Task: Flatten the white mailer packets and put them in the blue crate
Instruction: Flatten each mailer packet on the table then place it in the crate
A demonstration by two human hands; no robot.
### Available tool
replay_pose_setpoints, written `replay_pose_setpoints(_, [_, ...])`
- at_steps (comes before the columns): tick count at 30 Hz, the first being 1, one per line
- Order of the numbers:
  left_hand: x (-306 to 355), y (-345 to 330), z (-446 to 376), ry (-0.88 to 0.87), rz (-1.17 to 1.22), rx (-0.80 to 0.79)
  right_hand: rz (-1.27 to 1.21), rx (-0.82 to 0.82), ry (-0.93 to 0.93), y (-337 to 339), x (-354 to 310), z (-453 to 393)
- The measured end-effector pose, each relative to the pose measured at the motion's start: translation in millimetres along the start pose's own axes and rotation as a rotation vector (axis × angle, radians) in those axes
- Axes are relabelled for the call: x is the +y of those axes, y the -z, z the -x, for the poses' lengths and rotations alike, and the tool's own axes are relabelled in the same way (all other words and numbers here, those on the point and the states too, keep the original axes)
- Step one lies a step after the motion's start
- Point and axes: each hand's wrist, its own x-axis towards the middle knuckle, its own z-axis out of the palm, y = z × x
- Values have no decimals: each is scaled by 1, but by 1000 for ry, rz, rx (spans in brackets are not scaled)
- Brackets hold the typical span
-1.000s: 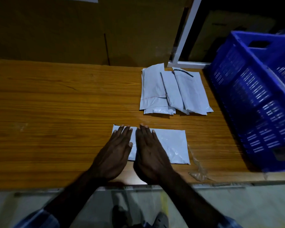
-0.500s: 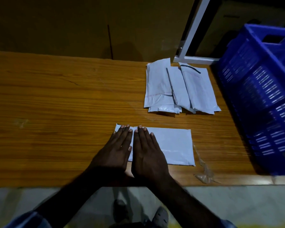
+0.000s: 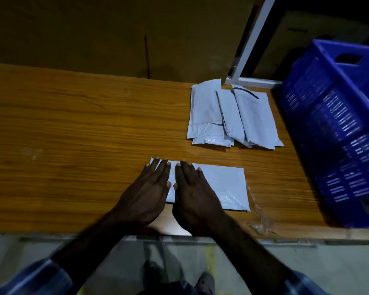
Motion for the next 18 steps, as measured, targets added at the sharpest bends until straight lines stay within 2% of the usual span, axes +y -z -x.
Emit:
replay_pose_setpoints(4, [21,-4,-7,83,64,22,4,74,-53,-6,21,5])
replay_pose_setpoints(11, [25,-15,-3,81,50,5,-2,199,-25,-19,25,11])
replay_pose_setpoints(16, [24,-8,-9,69,17,-54,-61,112,-15,-9,28,7])
replay_pose_setpoints(18, [26,-1,-15,75,-5,-65,-56,128,-30,2,34,5])
